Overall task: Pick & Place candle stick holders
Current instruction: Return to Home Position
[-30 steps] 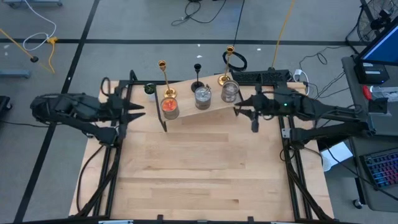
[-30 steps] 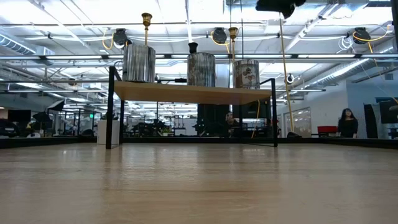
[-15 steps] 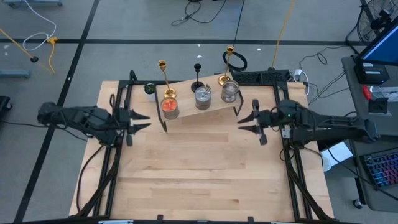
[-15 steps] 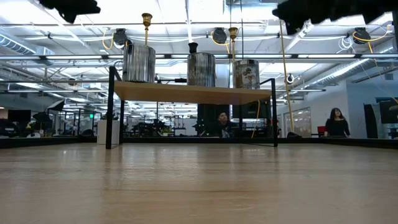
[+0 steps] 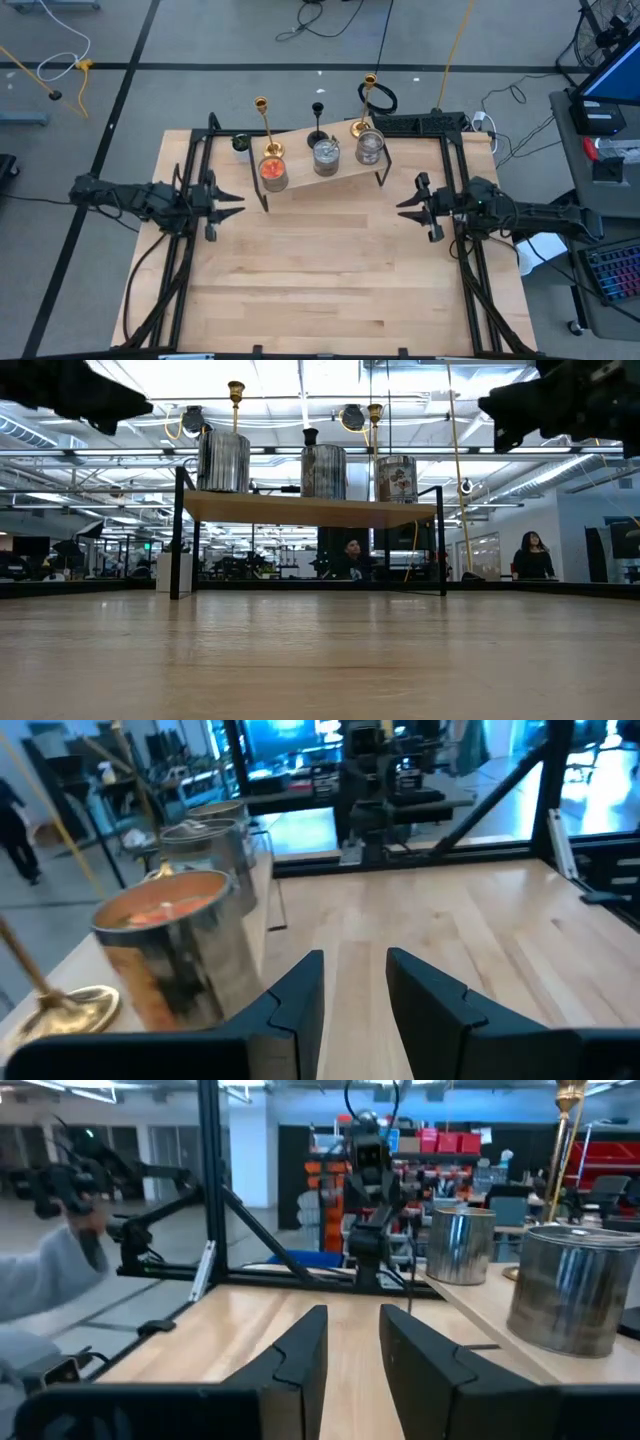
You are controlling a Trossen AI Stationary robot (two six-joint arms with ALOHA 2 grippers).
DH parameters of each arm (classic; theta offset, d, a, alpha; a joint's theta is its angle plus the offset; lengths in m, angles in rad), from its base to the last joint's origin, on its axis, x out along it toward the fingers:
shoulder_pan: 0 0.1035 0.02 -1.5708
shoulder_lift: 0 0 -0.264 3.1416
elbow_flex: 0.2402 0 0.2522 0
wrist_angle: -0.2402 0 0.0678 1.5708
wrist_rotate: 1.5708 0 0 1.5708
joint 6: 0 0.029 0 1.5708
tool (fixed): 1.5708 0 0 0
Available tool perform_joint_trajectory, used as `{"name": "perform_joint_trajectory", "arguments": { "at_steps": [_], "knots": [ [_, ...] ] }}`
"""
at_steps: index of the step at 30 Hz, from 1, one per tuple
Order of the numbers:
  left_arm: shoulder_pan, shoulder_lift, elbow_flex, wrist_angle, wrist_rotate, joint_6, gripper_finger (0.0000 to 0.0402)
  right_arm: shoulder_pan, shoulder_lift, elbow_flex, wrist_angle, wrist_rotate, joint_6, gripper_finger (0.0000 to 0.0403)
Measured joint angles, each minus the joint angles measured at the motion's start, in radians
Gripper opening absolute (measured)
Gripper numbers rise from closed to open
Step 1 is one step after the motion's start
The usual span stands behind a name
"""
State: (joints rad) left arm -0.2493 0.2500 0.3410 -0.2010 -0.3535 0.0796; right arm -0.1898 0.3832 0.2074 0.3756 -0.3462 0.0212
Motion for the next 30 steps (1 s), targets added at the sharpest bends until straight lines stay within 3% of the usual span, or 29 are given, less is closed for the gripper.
{"name": "perform_joint_trajectory", "arguments": {
  "at_steps": [7,15,25,30],
  "knots": [
    [0.000,-0.056,-0.157,0.189,0.064,0.021,0.0118,0.000,-0.071,-0.066,0.008,0.002,0.016,0.0089],
    [0.000,-0.083,-0.318,0.386,0.067,0.020,0.0118,0.000,-0.086,-0.126,0.031,0.002,0.024,0.0089],
    [0.000,-0.082,-0.326,0.373,0.071,0.061,0.0118,-0.001,-0.108,-0.142,0.060,0.002,0.034,0.0089],
    [0.000,-0.083,-0.324,0.400,0.182,0.096,0.0118,0.000,-0.124,-0.143,0.001,0.000,0.039,0.0089]
  ]
}}
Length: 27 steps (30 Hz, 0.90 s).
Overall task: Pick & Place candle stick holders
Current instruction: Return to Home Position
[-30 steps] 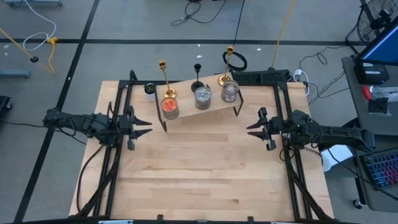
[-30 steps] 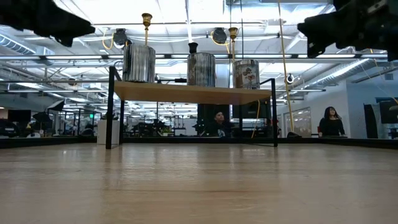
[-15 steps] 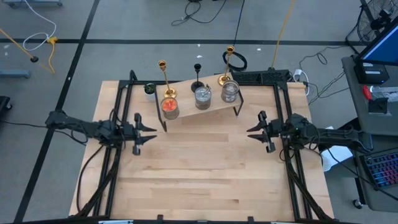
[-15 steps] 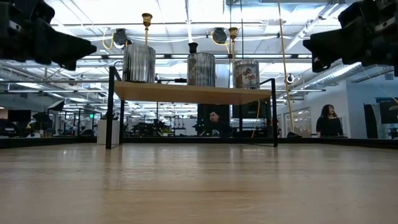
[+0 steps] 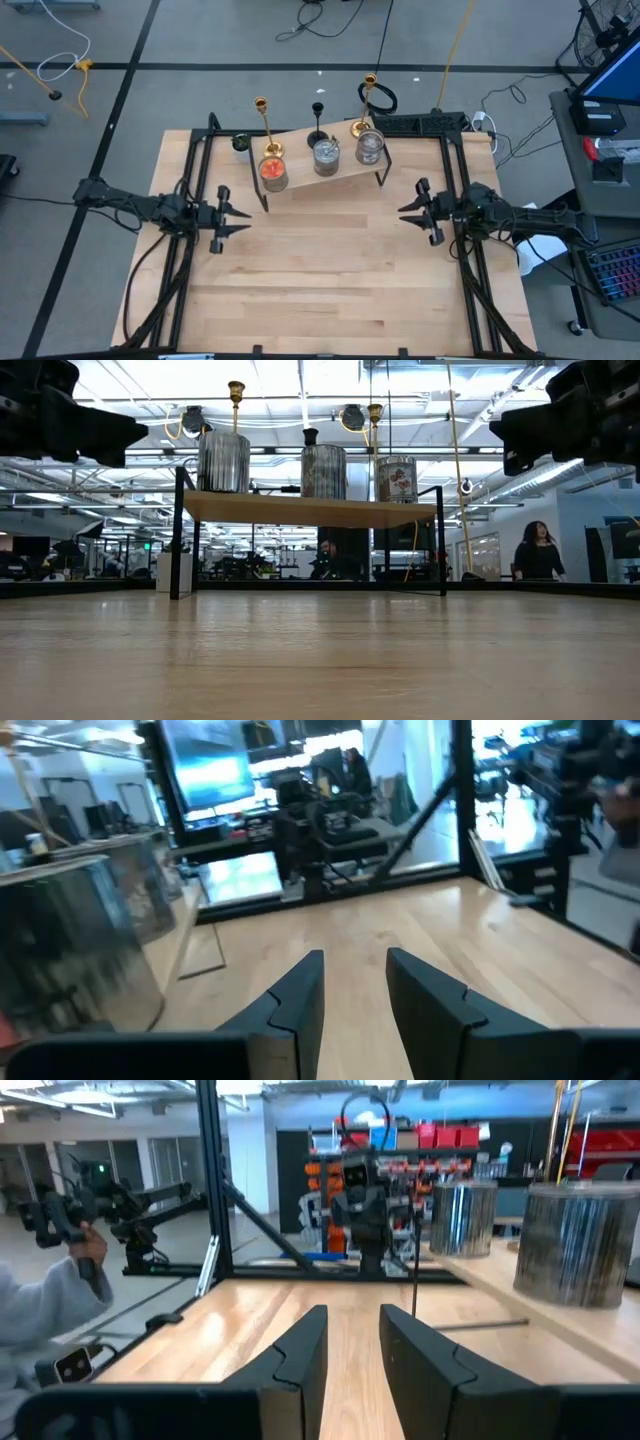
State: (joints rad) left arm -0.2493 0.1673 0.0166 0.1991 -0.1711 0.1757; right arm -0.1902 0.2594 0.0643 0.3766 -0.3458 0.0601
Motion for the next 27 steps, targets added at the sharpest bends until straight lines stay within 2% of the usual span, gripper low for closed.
{"name": "perform_joint_trajectory", "arguments": {
  "at_steps": [9,16,21,27],
  "knots": [
    [0.000,0.000,0.000,-0.024,-0.009,-0.012,0.0118,0.000,-0.044,-0.002,-0.058,0.000,0.008,0.0089],
    [0.000,0.001,0.000,-0.046,-0.026,-0.032,0.0118,0.000,-0.159,-0.003,-0.167,0.001,0.071,0.0089],
    [0.000,0.001,0.000,-0.046,-0.077,-0.025,0.0118,0.000,-0.253,-0.003,-0.271,0.022,0.072,0.0089],
    [0.000,0.001,0.000,-0.048,-0.100,-0.067,0.0118,0.000,-0.256,-0.003,-0.310,0.036,0.061,0.0089]
  ]
}}
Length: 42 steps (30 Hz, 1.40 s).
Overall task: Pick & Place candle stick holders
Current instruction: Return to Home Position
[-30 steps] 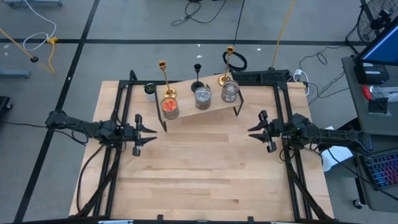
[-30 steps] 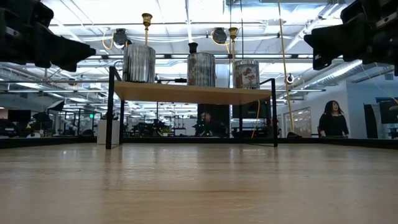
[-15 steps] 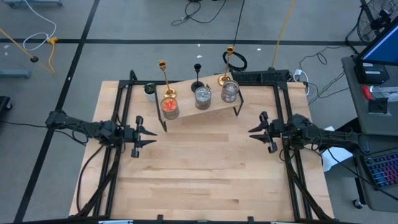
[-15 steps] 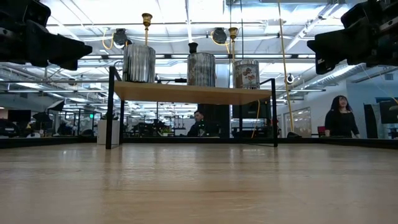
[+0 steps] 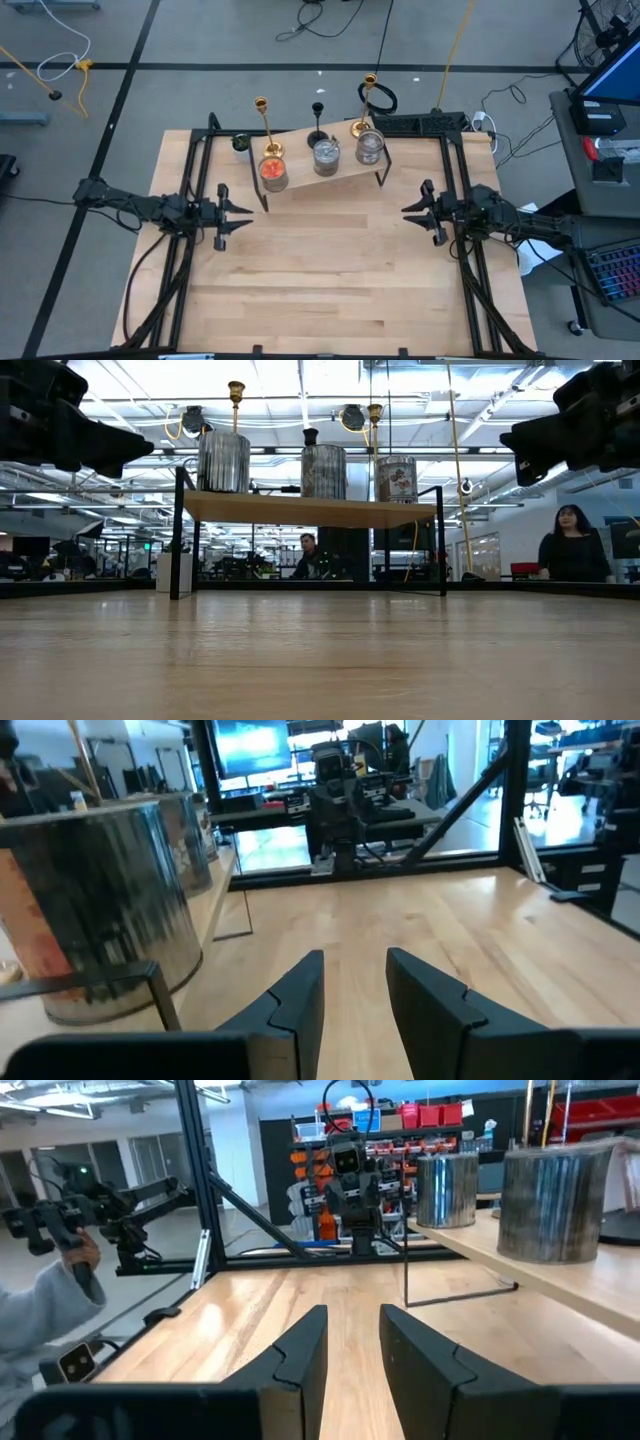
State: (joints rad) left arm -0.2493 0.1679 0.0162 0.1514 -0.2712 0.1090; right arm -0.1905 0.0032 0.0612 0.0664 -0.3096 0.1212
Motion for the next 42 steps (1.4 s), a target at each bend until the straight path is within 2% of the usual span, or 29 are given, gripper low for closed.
{"name": "perform_joint_trajectory", "arguments": {
  "at_steps": [4,11,17,42],
  "knots": [
    [0.000,0.000,0.000,-0.022,-0.002,-0.033,0.0118,0.000,0.000,0.000,-0.030,0.013,0.045,0.0089],
    [0.000,0.000,0.001,-0.096,-0.052,-0.065,0.0118,0.000,0.001,-0.001,-0.068,0.204,0.003,0.0089],
    [0.000,0.008,0.002,-0.108,0.033,-0.005,0.0118,0.000,0.002,0.000,-0.071,0.207,-0.029,0.0089],
    [0.000,0.008,-0.002,-0.083,0.035,-0.010,0.0118,0.000,0.002,0.000,0.043,0.204,-0.031,0.0089]
  ]
}}
